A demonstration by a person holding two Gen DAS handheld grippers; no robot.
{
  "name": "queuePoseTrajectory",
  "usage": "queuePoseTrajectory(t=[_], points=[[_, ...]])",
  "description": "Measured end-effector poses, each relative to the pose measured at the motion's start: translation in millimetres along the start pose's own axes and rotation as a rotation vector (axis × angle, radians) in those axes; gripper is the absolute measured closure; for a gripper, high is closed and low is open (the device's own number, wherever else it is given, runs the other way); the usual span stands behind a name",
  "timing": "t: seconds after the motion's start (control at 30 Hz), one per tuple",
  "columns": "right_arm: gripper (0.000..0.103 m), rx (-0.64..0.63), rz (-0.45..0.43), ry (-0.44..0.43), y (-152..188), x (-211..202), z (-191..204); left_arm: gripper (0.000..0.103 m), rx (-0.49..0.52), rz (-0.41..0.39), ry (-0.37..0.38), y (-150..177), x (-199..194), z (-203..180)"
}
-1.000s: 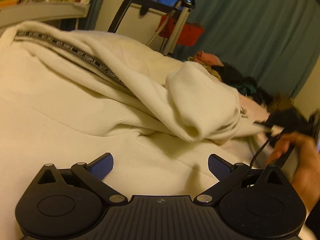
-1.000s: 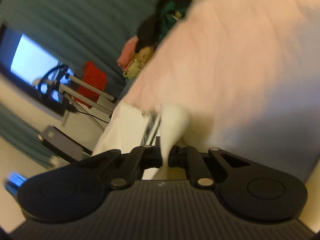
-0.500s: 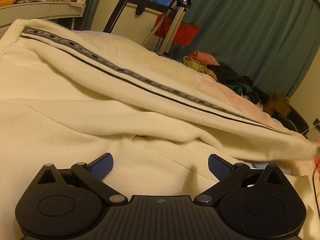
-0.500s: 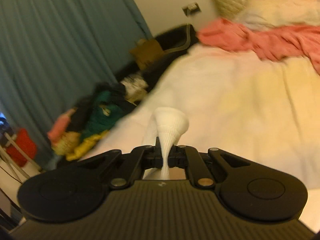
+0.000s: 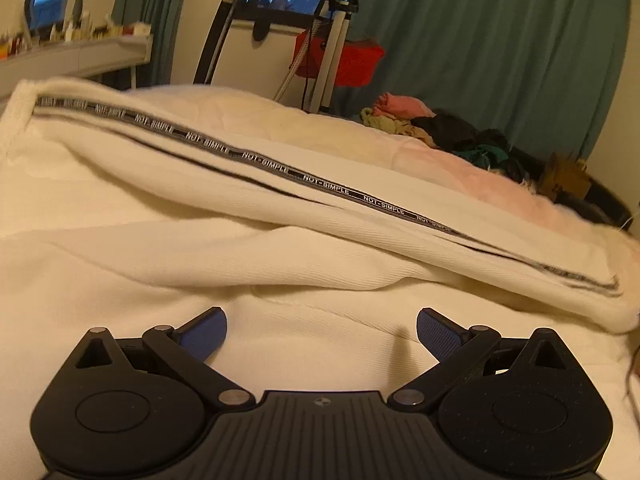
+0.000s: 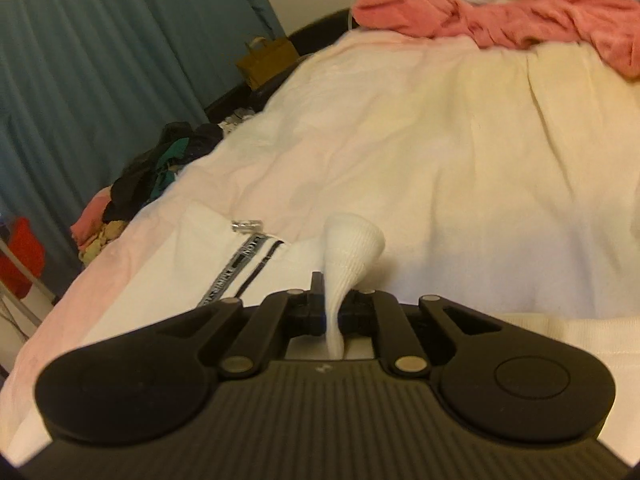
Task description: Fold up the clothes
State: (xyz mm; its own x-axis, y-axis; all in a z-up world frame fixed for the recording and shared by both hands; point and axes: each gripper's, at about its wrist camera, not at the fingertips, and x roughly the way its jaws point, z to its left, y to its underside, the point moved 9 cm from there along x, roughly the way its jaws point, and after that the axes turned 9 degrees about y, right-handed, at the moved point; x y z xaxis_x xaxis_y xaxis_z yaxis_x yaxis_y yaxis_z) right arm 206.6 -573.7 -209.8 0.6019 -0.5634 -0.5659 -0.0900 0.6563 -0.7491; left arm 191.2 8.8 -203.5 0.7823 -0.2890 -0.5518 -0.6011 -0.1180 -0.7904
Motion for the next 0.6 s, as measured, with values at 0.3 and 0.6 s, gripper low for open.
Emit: queuePoseTrajectory(t=[0.3,0.6], points=[[0.03,-0.121,0.007,-0.058,-1,-93,31,0.001,0.101,0.003,-0.015,2,-21,-24],[0.03,-0.416,0.108,-0.314,55,-232,58,0.001,0.115,-0.036,0.02,-12,-79,-42]])
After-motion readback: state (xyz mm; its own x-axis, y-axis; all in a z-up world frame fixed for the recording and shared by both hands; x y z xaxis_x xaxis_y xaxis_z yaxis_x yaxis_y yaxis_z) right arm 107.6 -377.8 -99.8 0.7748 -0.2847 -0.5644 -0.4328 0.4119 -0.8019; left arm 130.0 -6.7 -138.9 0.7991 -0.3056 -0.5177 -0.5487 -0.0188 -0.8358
